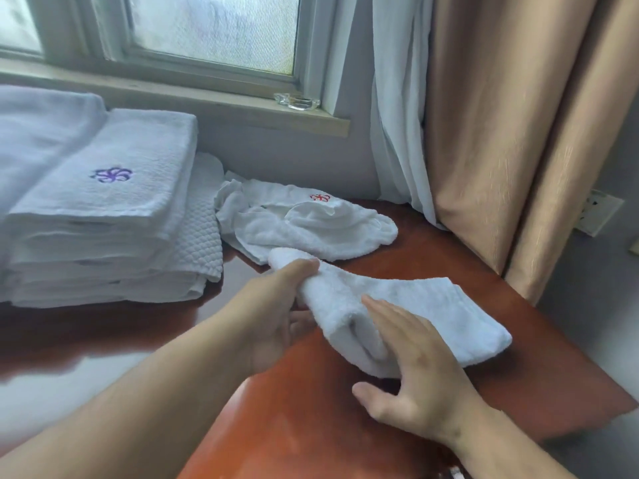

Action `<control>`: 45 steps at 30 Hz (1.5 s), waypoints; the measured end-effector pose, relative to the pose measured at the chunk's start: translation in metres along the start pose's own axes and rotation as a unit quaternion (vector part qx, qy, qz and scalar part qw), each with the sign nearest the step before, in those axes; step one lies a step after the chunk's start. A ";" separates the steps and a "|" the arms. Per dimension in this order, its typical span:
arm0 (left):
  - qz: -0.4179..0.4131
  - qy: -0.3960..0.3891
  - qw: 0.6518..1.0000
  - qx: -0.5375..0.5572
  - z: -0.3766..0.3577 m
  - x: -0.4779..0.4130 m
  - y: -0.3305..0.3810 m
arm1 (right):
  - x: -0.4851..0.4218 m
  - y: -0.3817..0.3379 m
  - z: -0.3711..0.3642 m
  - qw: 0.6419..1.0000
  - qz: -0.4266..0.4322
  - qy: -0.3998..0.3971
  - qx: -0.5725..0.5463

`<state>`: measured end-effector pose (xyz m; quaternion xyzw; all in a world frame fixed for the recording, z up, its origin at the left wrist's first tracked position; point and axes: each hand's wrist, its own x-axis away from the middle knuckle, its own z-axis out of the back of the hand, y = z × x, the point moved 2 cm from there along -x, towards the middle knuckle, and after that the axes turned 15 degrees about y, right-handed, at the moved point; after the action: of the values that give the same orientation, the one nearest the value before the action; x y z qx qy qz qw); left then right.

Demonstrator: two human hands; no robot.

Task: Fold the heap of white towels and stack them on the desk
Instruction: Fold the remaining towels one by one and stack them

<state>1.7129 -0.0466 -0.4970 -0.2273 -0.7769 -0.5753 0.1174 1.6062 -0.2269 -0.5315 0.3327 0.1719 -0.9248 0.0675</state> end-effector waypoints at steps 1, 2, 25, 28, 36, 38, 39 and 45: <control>0.001 -0.012 1.000 0.024 -0.002 0.006 0.005 | 0.003 -0.006 -0.002 1.000 0.009 0.022 0.016; 0.000 -0.022 0.999 0.042 -0.003 0.012 0.008 | 0.004 -0.013 -0.004 0.999 0.004 0.050 0.021; -0.344 -0.034 0.927 -0.145 0.113 0.060 0.081 | -0.168 -0.111 0.026 0.710 -0.250 0.079 -0.654; -0.287 -0.061 0.946 -0.141 0.135 0.064 0.076 | -0.173 -0.120 0.015 0.675 -0.277 0.094 -0.678; -0.227 -0.039 0.964 -0.130 0.172 0.052 0.035 | -0.173 -0.129 -0.039 0.669 -0.374 0.065 -0.639; -0.222 -0.027 0.967 -0.123 0.183 0.051 0.034 | -0.177 -0.131 -0.053 0.669 -0.384 0.045 -0.635; -0.222 -0.018 0.968 -0.120 0.188 0.052 0.034 | -0.179 -0.133 -0.060 0.669 -0.386 0.034 -0.635; -0.256 0.067 0.959 -0.103 0.232 0.060 0.063 | -0.214 -0.175 -0.105 0.679 -0.351 -0.067 -0.642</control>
<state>1.7094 0.2015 -0.4895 0.0073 -0.7358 -0.6771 -0.0056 1.7912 -0.0238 -0.4232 0.0601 0.8225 -0.5631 -0.0534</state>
